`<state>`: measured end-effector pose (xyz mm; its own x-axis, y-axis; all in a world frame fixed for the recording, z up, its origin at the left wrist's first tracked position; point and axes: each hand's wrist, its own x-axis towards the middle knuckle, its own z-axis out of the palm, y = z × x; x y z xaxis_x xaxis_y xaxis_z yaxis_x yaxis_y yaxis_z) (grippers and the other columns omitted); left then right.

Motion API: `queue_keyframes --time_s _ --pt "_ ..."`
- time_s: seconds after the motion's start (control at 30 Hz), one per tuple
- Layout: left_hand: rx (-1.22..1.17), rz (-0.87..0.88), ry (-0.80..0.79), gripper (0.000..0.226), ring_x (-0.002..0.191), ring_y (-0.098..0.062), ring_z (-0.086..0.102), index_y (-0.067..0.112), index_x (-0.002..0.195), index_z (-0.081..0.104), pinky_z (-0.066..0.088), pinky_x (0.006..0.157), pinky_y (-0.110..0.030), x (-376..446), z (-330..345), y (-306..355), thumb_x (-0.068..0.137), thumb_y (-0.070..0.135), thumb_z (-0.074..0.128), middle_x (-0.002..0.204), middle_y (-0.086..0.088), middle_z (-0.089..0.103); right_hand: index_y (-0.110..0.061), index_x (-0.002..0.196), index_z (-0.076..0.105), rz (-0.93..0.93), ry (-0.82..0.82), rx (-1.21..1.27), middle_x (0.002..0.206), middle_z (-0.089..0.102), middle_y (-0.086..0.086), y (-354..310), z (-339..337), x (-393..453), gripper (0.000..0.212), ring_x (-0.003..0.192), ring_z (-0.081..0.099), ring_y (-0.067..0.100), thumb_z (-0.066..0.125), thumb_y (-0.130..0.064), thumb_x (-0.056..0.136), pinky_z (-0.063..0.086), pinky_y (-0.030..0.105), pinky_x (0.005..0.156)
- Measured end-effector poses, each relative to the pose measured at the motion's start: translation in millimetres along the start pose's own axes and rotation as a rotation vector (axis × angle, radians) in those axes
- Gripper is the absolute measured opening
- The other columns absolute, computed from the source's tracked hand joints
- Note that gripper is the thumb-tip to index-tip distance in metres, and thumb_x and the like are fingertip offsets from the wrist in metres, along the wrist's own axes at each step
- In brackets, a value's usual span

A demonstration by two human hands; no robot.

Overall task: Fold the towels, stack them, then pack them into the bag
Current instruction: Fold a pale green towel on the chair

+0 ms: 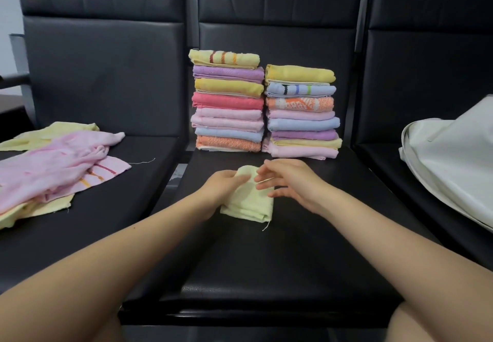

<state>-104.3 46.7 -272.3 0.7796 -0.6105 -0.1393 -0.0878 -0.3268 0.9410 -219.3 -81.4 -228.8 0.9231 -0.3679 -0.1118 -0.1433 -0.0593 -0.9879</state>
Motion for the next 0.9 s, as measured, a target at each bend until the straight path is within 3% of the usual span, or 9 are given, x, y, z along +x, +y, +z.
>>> queue_keyframes --time_s 0.13,0.23,0.3,0.4,0.47,0.6,0.73,0.83,0.9 --pt "0.155 0.064 0.127 0.041 0.116 -0.02 0.056 0.014 0.133 0.053 0.044 0.097 -0.031 2.6 -2.9 1.2 0.092 0.015 0.054 0.128 -0.004 0.058 -0.012 0.078 0.059 0.081 0.201 -0.307 0.074 0.061 0.003 11.8 1.2 8.1 0.023 0.06 0.055 0.015 0.054 -0.026 0.095 0.042 0.024 0.053" --pt "0.645 0.182 0.202 0.039 0.105 -0.02 0.056 0.019 0.132 0.046 0.044 0.085 -0.033 -1.9 -8.2 2.3 0.093 0.024 0.047 0.117 -0.003 0.059 -0.017 0.062 0.044 0.146 0.237 -0.697 0.065 0.049 0.001 26.4 3.8 13.7 0.045 0.063 0.05 0.02 0.058 -0.051 0.088 0.037 0.029 0.058" --pt "0.848 0.187 0.178 0.041 0.107 -0.022 0.056 0.019 0.132 0.043 0.045 0.083 -0.035 -4.7 -8.4 -0.7 0.093 0.027 0.046 0.117 -0.005 0.059 -0.019 0.068 0.049 0.152 0.24 -0.91 0.082 0.054 0.003 32.7 12.2 18.4 0.05 0.085 0.053 0.022 0.056 -0.067 0.08 0.041 0.032 0.068" --pt "0.868 0.18 0.152 0.041 0.116 -0.024 0.051 0.018 0.135 0.044 0.044 0.09 -0.036 -0.5 -9.8 -8.7 0.094 0.026 0.044 0.126 -0.007 0.057 -0.017 0.114 0.063 0.142 0.266 -1.062 0.125 0.051 0.004 36.9 28.7 23.9 0.062 0.124 0.04 0.026 0.052 -0.069 0.082 0.035 0.038 0.097" --pt "0.832 0.206 0.148 0.041 0.118 -0.023 0.051 0.018 0.135 0.045 0.043 0.094 -0.037 2.5 -12.2 -10.3 0.095 0.025 0.046 0.13 -0.007 0.055 -0.019 0.103 0.064 0.125 0.266 -1.005 0.124 0.051 0.002 36.7 37.4 24.1 0.044 0.125 0.038 0.024 0.053 -0.058 0.086 0.031 0.038 0.099" --pt "0.678 0.154 0.151 0.048 0.11 -0.019 0.055 0.018 0.142 0.04 0.044 0.092 -0.032 1.6 -17.0 -9.1 0.096 0.029 0.05 0.124 -0.004 0.057 -0.016 0.073 0.048 0.044 0.19 -0.391 0.086 0.054 0.002 25.9 47.7 18.1 0.022 0.098 0.053 0.022 0.061 -0.027 0.087 0.041 0.033 0.079" --pt "0.259 0.045 0.157 0.045 0.117 -0.022 0.054 0.013 0.137 0.047 0.04 0.094 -0.029 -9.3 -11.8 8.8 0.101 0.039 0.041 0.129 -0.007 0.058 -0.015 0.087 0.058 -0.02 0.138 0.074 0.104 0.066 0.014 5.2 43.3 9.1 0.01 0.095 0.064 0.028 0.056 -0.006 0.088 0.053 0.039 0.084" --pt "-0.479 -0.08 -0.139 0.041 0.105 -0.02 0.065 0.017 0.115 0.062 0.051 0.087 -0.033 -31.6 -9.9 23.3 0.099 0.049 0.041 0.11 -0.005 0.071 -0.022 0.093 0.062 -0.044 0.095 0.204 0.103 0.068 0.012 -5.8 24.4 4.9 0.022 0.098 0.065 0.03 0.056 -0.001 0.087 0.053 0.045 0.091" --pt "-0.571 -0.155 -0.279 0.053 0.097 -0.021 0.069 0.018 0.122 0.061 0.055 0.073 -0.034 -43.3 -7.4 25.4 0.094 0.059 0.043 0.11 -0.005 0.072 -0.016 0.1 0.063 -0.035 0.011 0.17 0.1 0.068 0.01 -8.2 8.5 -2.2 0.018 0.093 0.065 0.025 0.061 -0.004 0.089 0.053 0.039 0.084"
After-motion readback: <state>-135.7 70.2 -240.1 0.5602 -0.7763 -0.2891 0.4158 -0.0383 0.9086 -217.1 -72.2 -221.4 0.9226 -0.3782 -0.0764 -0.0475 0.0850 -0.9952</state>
